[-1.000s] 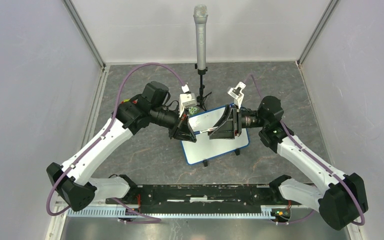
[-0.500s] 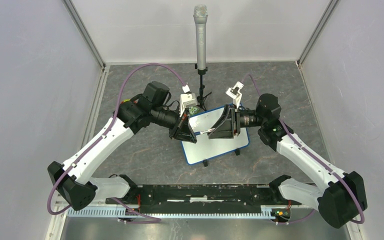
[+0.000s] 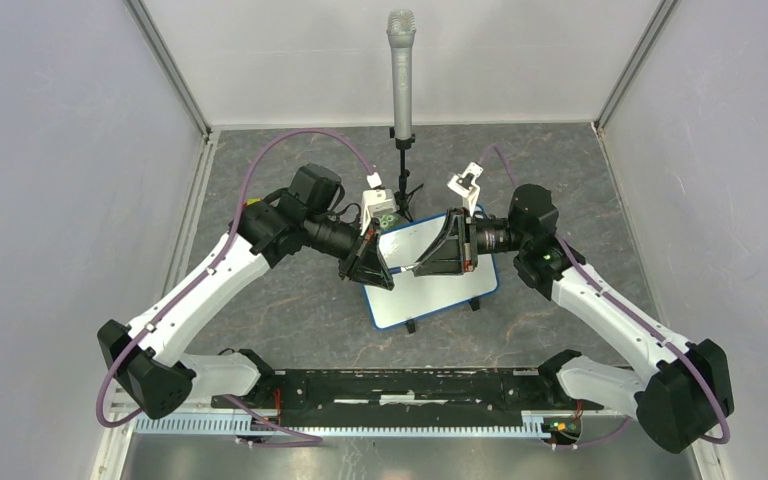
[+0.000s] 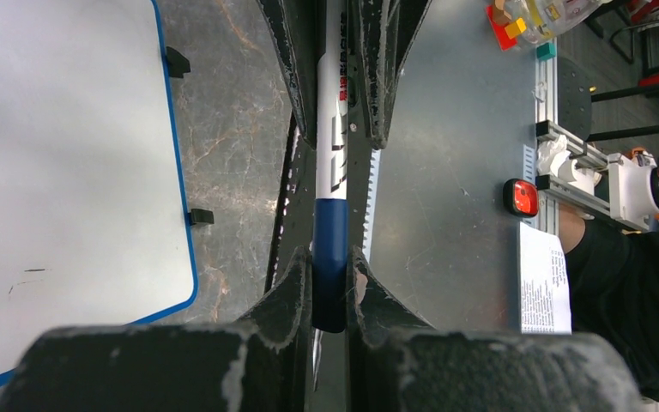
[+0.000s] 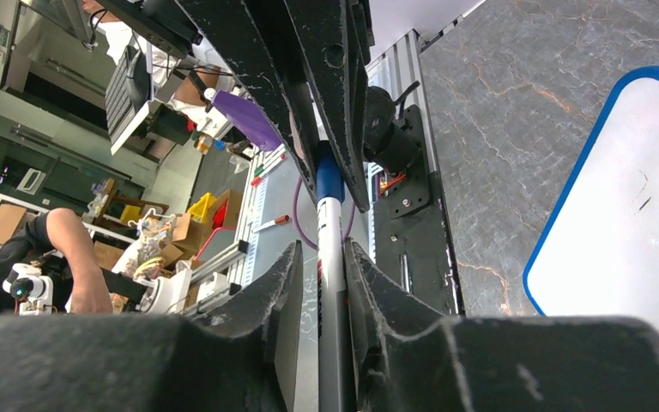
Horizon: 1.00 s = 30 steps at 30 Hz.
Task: Write a sentence on the whiteboard
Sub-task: Open the pen cap from the whiteboard marker.
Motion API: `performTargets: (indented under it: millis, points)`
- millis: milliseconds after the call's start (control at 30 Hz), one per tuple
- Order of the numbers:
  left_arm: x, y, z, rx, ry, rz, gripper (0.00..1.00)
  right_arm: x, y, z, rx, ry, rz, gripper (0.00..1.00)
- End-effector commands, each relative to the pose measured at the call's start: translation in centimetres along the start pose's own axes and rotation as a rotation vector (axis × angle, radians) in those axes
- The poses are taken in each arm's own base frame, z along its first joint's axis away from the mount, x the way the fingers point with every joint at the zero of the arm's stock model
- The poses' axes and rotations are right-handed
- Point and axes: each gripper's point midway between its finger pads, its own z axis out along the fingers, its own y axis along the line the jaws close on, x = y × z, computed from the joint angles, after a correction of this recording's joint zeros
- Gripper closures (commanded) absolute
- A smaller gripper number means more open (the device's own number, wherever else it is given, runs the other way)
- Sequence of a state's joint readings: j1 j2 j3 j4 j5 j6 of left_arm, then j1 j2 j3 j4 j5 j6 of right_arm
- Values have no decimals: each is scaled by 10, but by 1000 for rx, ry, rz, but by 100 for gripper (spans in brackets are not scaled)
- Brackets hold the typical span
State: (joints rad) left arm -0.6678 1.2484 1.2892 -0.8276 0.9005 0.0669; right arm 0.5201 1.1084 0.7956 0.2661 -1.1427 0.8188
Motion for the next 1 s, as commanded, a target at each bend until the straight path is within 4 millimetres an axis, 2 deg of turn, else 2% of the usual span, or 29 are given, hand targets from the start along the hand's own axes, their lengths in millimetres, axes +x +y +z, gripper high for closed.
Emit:
performTargets:
  millis: [0, 233, 433, 533, 700, 867, 967]
  points:
    - [-10, -1, 1, 9, -22, -8, 97, -7, 13, 3, -31, 2, -76, 73]
    - [-6, -1, 1, 6, -18, -9, 98, -9, 13, 3, -30, 2, -87, 100]
    - [5, 2, -1, -13, -7, 4, 98, -16, 14, -2, -14, 2, -129, 100]
    - [9, 3, -5, -22, -8, 4, 98, -19, 6, -9, 28, 2, -152, 100]
    - [20, 8, -12, -44, -10, -8, 98, -26, -11, -29, 110, -1, -167, 100]
    - [31, 13, -16, -62, -10, -20, 98, -39, -16, -50, 146, -41, -179, 100]
    - [36, 15, -19, -80, -9, -19, 98, -39, -20, -57, 158, -41, -188, 100]
